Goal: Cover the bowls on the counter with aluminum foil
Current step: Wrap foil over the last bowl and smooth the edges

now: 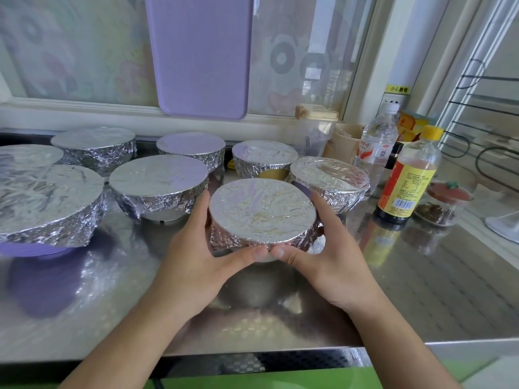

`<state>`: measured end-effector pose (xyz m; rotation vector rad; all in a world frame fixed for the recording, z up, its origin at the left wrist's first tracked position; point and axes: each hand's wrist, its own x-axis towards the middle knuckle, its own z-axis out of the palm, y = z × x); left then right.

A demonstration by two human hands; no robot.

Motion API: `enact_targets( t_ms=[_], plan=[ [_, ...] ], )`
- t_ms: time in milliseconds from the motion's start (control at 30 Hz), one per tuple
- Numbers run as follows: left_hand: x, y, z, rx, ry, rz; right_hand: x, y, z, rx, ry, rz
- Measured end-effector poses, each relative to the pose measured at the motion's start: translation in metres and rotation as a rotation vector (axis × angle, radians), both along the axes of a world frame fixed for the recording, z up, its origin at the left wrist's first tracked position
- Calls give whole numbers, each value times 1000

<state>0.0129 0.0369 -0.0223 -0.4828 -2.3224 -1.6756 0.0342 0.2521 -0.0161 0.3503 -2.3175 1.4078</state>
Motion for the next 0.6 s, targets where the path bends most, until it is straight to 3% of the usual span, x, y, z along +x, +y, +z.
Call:
enact_targets(
  t_ms=[467,600],
  plan=[
    [-4,-8,-12,44,-61,-79,3,13,-9,-78,-89,-15],
    [-8,-13,-15,90,-87,-161,3,13,-10,-265,-121,44]
  ],
)
